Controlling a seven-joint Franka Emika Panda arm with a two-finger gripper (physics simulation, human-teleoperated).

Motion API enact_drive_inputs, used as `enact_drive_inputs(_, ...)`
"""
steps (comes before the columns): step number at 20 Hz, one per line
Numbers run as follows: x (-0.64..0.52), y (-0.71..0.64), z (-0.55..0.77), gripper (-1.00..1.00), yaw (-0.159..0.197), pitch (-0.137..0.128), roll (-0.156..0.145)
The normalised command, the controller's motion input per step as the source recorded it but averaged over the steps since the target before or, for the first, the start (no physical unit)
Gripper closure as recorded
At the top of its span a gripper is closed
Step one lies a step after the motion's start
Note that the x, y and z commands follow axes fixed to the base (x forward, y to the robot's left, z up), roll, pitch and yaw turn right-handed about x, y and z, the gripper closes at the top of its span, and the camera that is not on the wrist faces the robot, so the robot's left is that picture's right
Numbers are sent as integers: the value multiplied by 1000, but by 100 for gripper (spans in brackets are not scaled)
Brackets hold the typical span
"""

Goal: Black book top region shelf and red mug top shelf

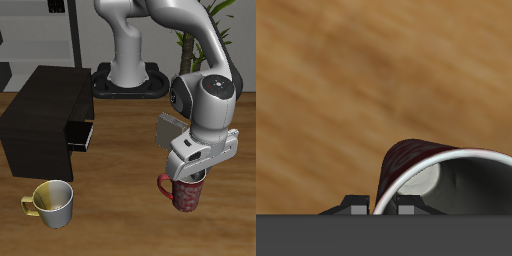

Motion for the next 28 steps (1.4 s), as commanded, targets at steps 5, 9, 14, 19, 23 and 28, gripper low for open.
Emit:
enact_drive_inputs(5, -4, -246, 168, 100, 2, -10, -33)
enact_drive_inputs(9, -106, -361, 489, 100, 3, -33, -50)
enact_drive_inputs(14, -348, -311, 985, 100, -2, -87, 0)
enact_drive_inputs(19, -416, -310, 1036, 100, 16, -70, -18)
enact_drive_inputs(23, -421, -393, 941, 100, 1, -45, -41)
enact_drive_inputs(28, -468, -392, 843, 100, 4, -99, -39)
